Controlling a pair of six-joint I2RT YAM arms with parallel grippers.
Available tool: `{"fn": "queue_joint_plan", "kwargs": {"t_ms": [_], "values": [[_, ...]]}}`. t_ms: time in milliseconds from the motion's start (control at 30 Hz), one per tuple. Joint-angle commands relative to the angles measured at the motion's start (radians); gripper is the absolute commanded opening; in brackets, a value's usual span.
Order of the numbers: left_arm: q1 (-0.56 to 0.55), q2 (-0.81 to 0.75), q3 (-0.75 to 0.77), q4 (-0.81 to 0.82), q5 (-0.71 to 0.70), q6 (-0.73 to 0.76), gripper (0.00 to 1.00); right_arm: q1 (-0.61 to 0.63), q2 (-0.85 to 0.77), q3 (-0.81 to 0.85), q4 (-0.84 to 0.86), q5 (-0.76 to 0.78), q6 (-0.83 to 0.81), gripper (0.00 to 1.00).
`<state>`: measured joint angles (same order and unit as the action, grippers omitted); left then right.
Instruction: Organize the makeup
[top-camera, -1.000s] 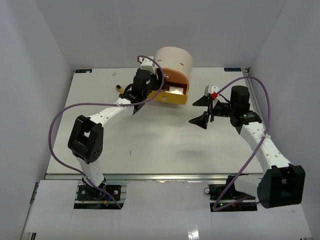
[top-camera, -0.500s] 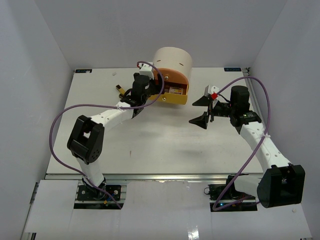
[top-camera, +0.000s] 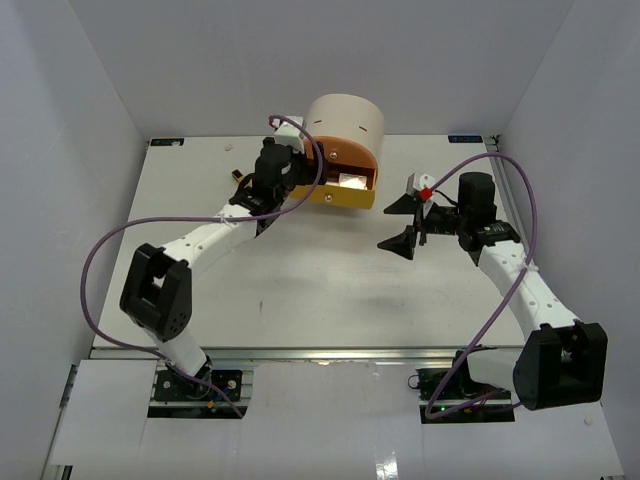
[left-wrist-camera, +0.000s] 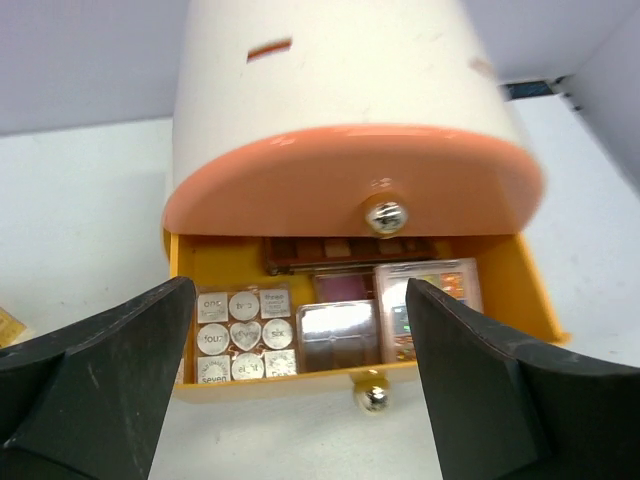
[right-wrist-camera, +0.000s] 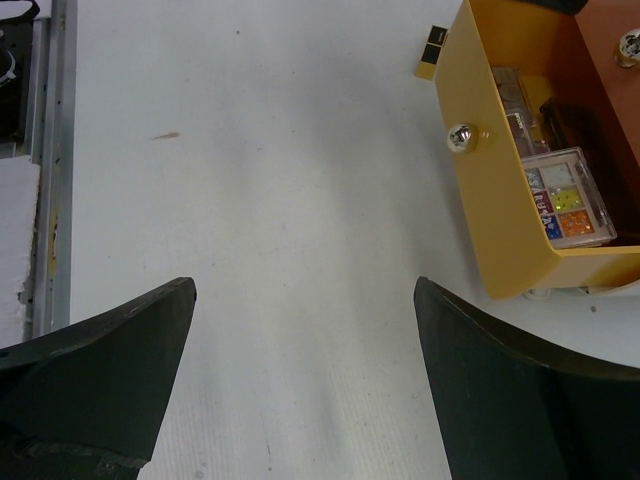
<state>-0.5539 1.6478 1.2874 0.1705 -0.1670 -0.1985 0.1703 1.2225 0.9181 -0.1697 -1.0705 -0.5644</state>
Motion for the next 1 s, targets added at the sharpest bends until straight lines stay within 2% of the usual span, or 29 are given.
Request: {"fn": "queue_joint_plan", "kwargs": {"t_ms": [0,100,133,233,300,400,433,467,567,700,833,967], "values": [[0.026,-0.241,-0.104,-0.048,0.138,-0.014,0.9,0.022,0.057,0.04,-0.162,-0.057,-0.213,0.9],[0.069,-0.404,-0.26,-0.063,0.218,-0.066,0.77,0.076,0.093,0.072,-0.26,-0.011,-0.356,0.67],[0.087,-0.44,-0.317,-0.069,0.245,-0.094,0.74,0.107,0.097,0.078,-0.259,0.046,-0.367,0.64],[0.138,-0.572,-0.451,-0.103,0.33,-0.158,0.61,0.204,0.095,0.093,-0.21,0.239,-0.379,0.68],[0.166,-0.674,-0.508,-0.136,0.367,-0.176,0.48,0.253,0.105,0.122,-0.201,0.331,-0.446,0.74],[0.197,-0.767,-0.553,-0.24,0.395,-0.163,0.37,0.316,0.19,0.234,-0.27,0.416,-0.571,0.73],[0.203,-0.786,-0.556,-0.263,0.387,-0.146,0.36,0.324,0.243,0.295,-0.31,0.427,-0.599,0.71],[0.203,-0.823,-0.562,-0.286,0.377,-0.134,0.35,0.335,0.28,0.333,-0.327,0.457,-0.638,0.62],[0.206,-0.896,-0.602,-0.354,0.32,-0.091,0.37,0.367,0.402,0.458,-0.362,0.505,-0.652,0.52],[0.209,-0.984,-0.652,-0.388,0.228,-0.063,0.43,0.401,0.574,0.605,-0.372,0.596,-0.614,0.46],[0.215,-1.013,-0.655,-0.379,0.219,-0.067,0.5,0.426,0.658,0.685,-0.387,0.648,-0.563,0.37],[0.22,-1.017,-0.657,-0.383,0.24,-0.07,0.52,0.45,0.707,0.718,-0.384,0.695,-0.49,0.3]]}}
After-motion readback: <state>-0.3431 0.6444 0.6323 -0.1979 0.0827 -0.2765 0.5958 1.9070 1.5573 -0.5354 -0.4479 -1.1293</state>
